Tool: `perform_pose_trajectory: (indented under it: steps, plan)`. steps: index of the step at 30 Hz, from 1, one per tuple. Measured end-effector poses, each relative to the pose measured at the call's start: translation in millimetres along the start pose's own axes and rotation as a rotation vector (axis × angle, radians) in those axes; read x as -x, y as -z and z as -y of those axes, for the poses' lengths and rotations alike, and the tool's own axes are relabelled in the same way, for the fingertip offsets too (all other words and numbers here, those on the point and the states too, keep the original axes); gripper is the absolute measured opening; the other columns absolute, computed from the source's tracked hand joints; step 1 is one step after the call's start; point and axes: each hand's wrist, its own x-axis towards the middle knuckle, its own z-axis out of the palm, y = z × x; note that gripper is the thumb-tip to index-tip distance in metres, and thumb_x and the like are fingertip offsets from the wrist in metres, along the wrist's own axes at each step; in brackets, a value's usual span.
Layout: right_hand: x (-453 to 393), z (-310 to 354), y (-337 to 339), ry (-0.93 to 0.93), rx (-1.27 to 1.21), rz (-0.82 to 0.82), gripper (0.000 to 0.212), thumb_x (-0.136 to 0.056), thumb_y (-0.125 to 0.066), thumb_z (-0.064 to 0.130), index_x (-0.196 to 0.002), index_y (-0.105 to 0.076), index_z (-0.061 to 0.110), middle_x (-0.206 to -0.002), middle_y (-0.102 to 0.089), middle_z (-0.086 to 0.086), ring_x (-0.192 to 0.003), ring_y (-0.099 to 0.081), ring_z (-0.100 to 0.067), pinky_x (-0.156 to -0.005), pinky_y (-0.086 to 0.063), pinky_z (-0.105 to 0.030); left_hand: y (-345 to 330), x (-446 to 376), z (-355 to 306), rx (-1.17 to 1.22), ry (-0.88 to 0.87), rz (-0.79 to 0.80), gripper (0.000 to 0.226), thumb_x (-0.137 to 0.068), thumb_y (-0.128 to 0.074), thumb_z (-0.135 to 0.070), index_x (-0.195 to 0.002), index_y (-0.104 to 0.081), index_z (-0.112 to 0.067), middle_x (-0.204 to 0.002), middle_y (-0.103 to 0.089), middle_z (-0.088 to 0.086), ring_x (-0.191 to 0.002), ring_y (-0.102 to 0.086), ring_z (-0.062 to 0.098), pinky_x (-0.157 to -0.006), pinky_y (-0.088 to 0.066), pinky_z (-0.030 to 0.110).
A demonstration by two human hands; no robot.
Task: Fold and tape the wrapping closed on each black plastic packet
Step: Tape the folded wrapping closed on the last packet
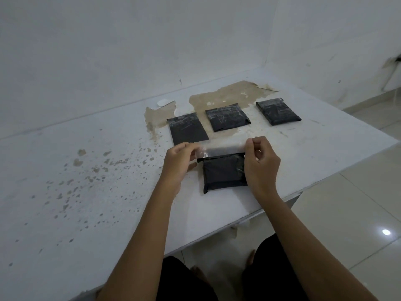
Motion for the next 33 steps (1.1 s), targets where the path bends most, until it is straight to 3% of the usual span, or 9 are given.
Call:
perform_pose_trajectory:
  steps: [3, 5, 7, 8, 10, 13, 17, 23, 33]
  plan:
    - [2.9, -1.7, -0.1, -0.035, 0.017, -0.022, 0.017, -0.101, -0.057, 0.021, -0.088, -0.063, 0.013, -0.075, -0.064, 0.011, -0.072, -0.063, 0.001, -0.116, -0.033, -0.055, 0.8, -0.1, 6.7, 0.073, 0.012, -0.021, 0.015, -0.094, -0.068, -0.019, -0.082, -0.078, -0.017, -0.086, -0.075, -0.001, -0.093, -0.070, 0.015, -0.099, -0.058, 0.039]
    - [5.4, -0.1, 0.0, -0.045, 0.054, -0.033, 0.018, -0.100, -0.059, 0.022, -0.085, -0.065, 0.013, -0.072, -0.066, 0.007, -0.066, -0.064, -0.005, -0.125, -0.016, -0.046, 1.4, -0.8, 11.0, 0.099, 0.021, -0.062, 0.011, -0.092, -0.071, -0.020, -0.087, -0.080, -0.017, -0.094, -0.078, 0.005, -0.099, -0.073, 0.020, -0.099, -0.058, 0.039]
    - [7.7, 1.7, 0.7, -0.025, 0.084, -0.036, 0.019, -0.100, -0.060, 0.023, -0.084, -0.066, 0.014, -0.070, -0.066, 0.006, -0.064, -0.063, -0.006, -0.126, -0.017, -0.039, 2.6, -1.4, 14.4, 0.099, 0.035, -0.095, 0.010, -0.091, -0.073, -0.021, -0.088, -0.081, -0.018, -0.099, -0.079, 0.008, -0.104, -0.073, 0.024, -0.098, -0.058, 0.038]
    - [8.4, 2.6, 2.1, -0.025, 0.068, -0.019, 0.019, -0.100, -0.060, 0.022, -0.085, -0.066, 0.013, -0.070, -0.066, 0.005, -0.066, -0.063, -0.004, -0.121, -0.029, -0.036, 3.0, -2.0, 16.0, 0.097, 0.039, -0.099, 0.009, -0.091, -0.073, -0.020, -0.088, -0.081, -0.018, -0.100, -0.079, 0.009, -0.105, -0.073, 0.025, -0.099, -0.058, 0.037]
    - [7.7, 4.0, 5.7, -0.075, 0.005, 0.056, 0.019, -0.102, -0.056, 0.020, -0.088, -0.063, 0.010, -0.074, -0.063, 0.004, -0.067, -0.058, 0.002, -0.086, -0.050, -0.018, 3.3, -2.4, 17.4, 0.100, 0.040, -0.088, 0.009, -0.091, -0.073, -0.020, -0.089, -0.081, -0.018, -0.099, -0.079, 0.008, -0.106, -0.073, 0.025, -0.097, -0.058, 0.034]
    - [4.8, 3.6, 10.7, -0.181, -0.043, 0.145, 0.021, -0.105, -0.050, 0.023, -0.090, -0.055, 0.008, -0.074, -0.053, -0.001, -0.058, -0.043, -0.003, -0.052, -0.037, -0.014, 1.8, -0.2, 16.7, 0.035, -0.004, -0.058, 0.011, -0.093, -0.071, -0.022, -0.087, -0.081, -0.020, -0.090, -0.078, 0.002, -0.102, -0.073, 0.021, -0.094, -0.058, 0.029]
    - [3.6, 2.3, 11.5, -0.216, -0.057, 0.137, 0.022, -0.105, -0.049, 0.028, -0.092, -0.055, 0.011, -0.075, -0.052, 0.001, -0.063, -0.043, -0.007, -0.052, -0.036, -0.014, -1.8, 2.5, 17.3, -0.012, -0.059, -0.065, 0.018, -0.094, -0.071, -0.026, -0.078, -0.080, -0.026, -0.096, -0.077, 0.011, -0.105, -0.072, 0.028, -0.098, -0.057, 0.037]
    - [8.9, 6.5, 3.3, -0.166, -0.048, 0.011, 0.019, -0.104, -0.053, 0.020, -0.095, -0.063, 0.007, -0.080, -0.061, 0.003, -0.068, -0.054, 0.010, -0.060, -0.042, -0.005, -5.1, 3.4, 20.0, 0.068, -0.026, -0.088, 0.015, -0.094, -0.071, -0.026, -0.080, -0.078, -0.023, -0.086, -0.076, -0.003, -0.104, -0.074, 0.022, -0.091, -0.054, 0.024]
    - [6.9, 5.4, 5.4, -0.215, -0.009, 0.067, 0.022, -0.105, -0.047, 0.018, -0.088, -0.056, 0.006, -0.071, -0.051, 0.000, -0.056, -0.047, 0.004, -0.049, -0.037, -0.011, -7.4, 2.3, 25.8, 0.007, -0.042, -0.081, 0.017, -0.097, -0.066, -0.028, -0.087, -0.077, -0.019, -0.086, -0.074, -0.004, -0.091, -0.069, 0.009, -0.082, -0.049, 0.019]
